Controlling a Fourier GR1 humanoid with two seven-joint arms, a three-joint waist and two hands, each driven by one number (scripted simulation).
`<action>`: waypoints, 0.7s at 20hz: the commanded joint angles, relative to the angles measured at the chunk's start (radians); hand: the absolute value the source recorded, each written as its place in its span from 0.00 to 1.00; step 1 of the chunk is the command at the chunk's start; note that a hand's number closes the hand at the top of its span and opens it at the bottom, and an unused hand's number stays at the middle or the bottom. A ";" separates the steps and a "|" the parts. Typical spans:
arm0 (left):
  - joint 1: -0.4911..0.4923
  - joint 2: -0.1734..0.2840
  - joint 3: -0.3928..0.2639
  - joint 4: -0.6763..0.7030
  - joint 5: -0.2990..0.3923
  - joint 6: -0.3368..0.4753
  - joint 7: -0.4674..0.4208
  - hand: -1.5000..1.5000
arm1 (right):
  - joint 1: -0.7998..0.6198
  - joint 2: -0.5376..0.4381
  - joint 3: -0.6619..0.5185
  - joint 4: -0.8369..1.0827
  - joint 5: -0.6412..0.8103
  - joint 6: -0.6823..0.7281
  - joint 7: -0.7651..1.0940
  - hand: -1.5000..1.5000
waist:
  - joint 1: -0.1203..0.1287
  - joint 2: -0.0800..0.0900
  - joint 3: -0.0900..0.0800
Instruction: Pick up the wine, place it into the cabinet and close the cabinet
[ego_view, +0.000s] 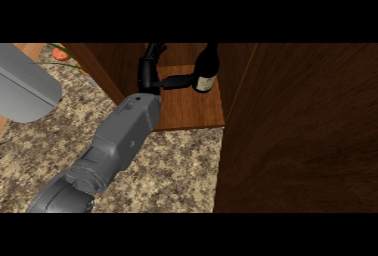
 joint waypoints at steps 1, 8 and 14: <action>0.015 -0.002 -0.004 0.026 -0.015 0.039 -0.005 0.00 | -0.019 0.013 -0.012 -0.004 -0.037 -0.013 0.012 0.00 | 0.002 0.009 -0.004; 0.026 -0.003 -0.003 0.024 -0.029 0.085 -0.028 0.00 | -0.029 0.008 -0.011 -0.003 -0.031 -0.006 0.016 0.00 | -0.004 0.011 -0.005; 0.046 0.052 0.021 0.006 -0.017 0.007 -0.053 0.00 | -0.049 0.000 -0.039 -0.003 -0.059 0.003 0.019 0.00 | -0.005 0.013 -0.005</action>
